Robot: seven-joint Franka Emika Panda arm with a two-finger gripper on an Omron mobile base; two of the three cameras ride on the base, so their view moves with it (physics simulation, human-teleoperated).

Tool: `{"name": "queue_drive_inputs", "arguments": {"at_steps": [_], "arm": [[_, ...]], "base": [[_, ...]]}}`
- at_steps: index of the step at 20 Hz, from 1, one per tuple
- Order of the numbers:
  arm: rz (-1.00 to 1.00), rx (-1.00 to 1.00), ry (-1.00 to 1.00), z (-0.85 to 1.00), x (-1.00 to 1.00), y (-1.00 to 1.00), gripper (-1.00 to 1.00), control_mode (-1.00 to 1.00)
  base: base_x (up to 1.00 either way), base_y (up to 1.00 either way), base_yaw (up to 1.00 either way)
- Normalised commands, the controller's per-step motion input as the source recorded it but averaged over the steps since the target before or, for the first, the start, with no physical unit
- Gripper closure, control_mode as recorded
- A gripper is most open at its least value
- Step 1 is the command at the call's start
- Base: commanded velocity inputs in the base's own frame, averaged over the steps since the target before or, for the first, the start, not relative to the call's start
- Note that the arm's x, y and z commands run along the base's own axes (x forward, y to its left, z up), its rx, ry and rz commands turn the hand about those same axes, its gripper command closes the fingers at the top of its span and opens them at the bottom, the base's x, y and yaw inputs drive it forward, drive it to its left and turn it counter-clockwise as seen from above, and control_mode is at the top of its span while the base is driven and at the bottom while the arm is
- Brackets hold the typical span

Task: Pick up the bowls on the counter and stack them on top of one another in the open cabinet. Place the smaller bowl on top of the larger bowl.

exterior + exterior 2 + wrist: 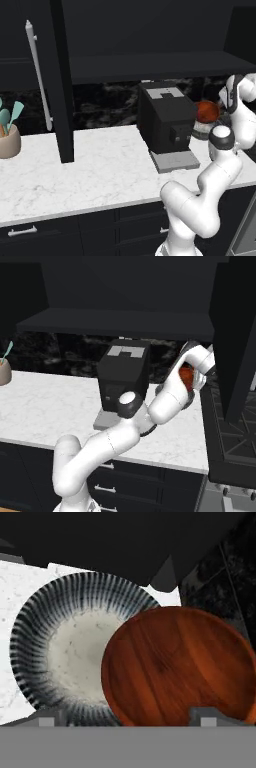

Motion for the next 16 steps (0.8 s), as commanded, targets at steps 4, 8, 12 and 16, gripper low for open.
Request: {"name": "queue_drive_inputs", "arguments": {"at_steps": [4,8,12,16], "arm": [[0.25,-0.25,0.11,-0.53,-0.99,0.18,-1.0,-1.0],[0.23,-0.14,0.1,-0.49,-0.8,0.19,-1.0,-1.0],[0.09,-0.01,0.03,-0.46,-0.23,0.47,-1.0,-1.0],[0.0,0.04,0.0,-0.39,0.0,0.59,-1.0,-1.0]], "base": [[0.0,0.0,0.0],[0.0,0.0,0.0],[0.0,0.0,0.0],[0.0,0.0,0.0]]}}
